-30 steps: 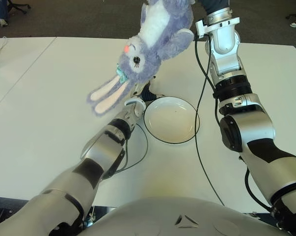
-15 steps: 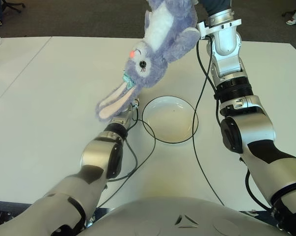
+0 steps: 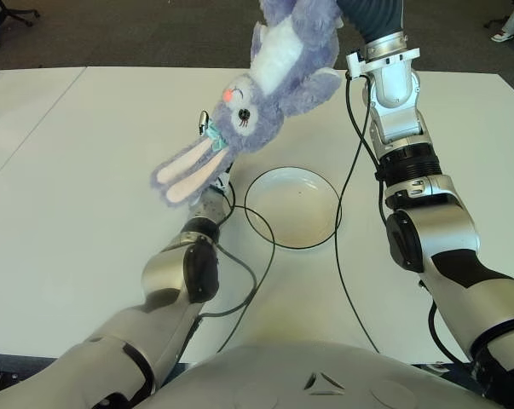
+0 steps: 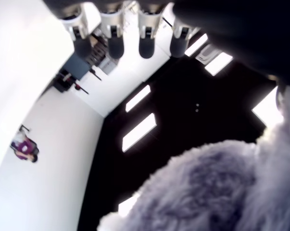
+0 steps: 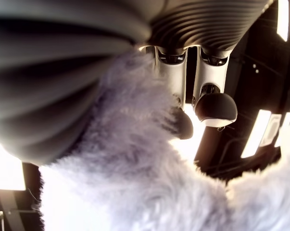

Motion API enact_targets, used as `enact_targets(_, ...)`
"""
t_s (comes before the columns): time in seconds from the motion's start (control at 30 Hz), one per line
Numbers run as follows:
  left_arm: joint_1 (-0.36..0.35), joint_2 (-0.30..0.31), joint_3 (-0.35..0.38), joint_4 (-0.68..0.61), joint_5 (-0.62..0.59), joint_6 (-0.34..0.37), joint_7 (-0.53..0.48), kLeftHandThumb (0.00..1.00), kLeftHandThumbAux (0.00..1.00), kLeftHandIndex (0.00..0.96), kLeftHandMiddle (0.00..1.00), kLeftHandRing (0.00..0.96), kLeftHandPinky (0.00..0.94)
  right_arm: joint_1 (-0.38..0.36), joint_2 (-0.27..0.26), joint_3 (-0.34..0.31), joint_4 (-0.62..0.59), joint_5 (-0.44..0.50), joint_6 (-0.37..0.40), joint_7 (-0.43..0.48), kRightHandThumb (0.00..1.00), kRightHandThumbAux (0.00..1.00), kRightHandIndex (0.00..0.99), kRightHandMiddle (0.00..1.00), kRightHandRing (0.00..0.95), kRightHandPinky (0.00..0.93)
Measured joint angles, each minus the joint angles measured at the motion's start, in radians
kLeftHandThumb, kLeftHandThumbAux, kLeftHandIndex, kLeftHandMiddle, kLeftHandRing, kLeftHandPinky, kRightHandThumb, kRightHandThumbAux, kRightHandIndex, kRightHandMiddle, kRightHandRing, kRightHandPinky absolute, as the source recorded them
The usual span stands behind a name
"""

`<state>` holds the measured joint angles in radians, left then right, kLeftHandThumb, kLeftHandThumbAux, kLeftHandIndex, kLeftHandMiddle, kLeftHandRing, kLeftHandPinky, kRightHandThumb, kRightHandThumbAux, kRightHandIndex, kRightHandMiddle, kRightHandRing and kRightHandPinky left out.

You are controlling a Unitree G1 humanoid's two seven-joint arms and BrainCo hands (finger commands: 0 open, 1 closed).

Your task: Put the doll into the plate.

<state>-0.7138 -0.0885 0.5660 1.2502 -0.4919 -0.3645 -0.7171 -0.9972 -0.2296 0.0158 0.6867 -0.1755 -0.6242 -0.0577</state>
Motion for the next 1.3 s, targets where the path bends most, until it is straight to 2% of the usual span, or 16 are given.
enact_targets(0.27,0.002,0.000,0.003,-0.007,0.002,-0.002,-0.082,0.133,0.163,0.020,0.000,0.000,0.000,0.026,-0.003,0.002,-0.010,-0.021,0.007,-0.019,0.709,0.714,0.438,0.773,0.836,0.849)
enact_targets(0.63,0.004,0.000,0.001,-0.013,0.006,0.021,-0.110,0.161,0.157,0.000,0.000,0.000,0.000,0.070,-0.035,0.006,0.007,-0.114,0.005,-0.105,0.704,0.716,0.438,0.817,0.855,0.849)
enact_targets(1.1,0.006,0.001,0.000,-0.018,0.011,0.025,-0.132,0.128,0.199,0.000,0.000,0.000,0.000,0.182,-0.057,0.005,-0.019,-0.139,0.003,-0.136,0.703,0.717,0.437,0.844,0.858,0.843)
enact_targets(1.3,0.011,0.000,-0.003,-0.022,0.015,0.009,-0.142,0.155,0.191,0.000,0.000,0.000,0.000,0.268,-0.066,0.003,-0.066,-0.138,-0.024,-0.147,0.705,0.717,0.437,0.842,0.854,0.844)
